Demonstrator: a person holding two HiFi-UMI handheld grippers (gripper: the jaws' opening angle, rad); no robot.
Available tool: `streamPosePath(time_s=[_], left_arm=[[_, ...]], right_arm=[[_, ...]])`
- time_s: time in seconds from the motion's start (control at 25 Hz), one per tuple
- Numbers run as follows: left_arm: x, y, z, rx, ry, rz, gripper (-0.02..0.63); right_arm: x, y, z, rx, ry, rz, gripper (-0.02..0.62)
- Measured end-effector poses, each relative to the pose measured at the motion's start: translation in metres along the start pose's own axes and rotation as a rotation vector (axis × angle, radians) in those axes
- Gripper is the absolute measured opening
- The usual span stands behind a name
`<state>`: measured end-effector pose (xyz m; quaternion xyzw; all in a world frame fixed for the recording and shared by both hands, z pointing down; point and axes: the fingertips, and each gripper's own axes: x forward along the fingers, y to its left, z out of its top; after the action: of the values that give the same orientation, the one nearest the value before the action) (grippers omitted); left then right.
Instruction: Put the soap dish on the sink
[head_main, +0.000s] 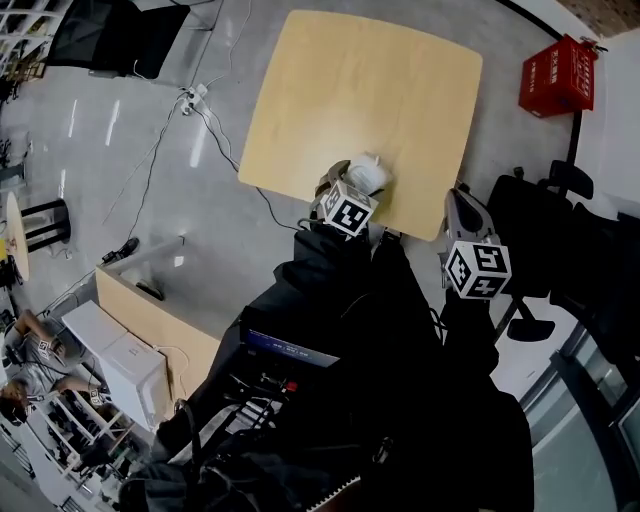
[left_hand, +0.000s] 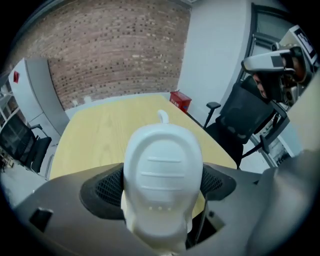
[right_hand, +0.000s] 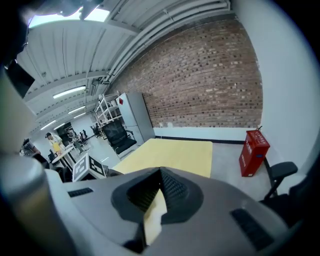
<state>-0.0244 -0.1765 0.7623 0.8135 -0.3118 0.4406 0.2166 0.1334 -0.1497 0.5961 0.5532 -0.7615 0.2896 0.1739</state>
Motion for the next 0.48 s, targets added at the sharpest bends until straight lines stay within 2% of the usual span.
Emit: streamPosePath(time_s=[0.32, 0.48], left_arm=[[0.039, 0.006, -0.019, 0.094, 0.086, 0.007, 0.457], [0.05, 0.006, -0.025, 0.099, 0.124, 0.004, 0.457]], right_arm=[[0.006, -0.008, -0.01, 0.013, 0.034, -0.01, 0.005], [0.01, -0.012, -0.014, 0.019, 0.045, -0.006, 0.005]])
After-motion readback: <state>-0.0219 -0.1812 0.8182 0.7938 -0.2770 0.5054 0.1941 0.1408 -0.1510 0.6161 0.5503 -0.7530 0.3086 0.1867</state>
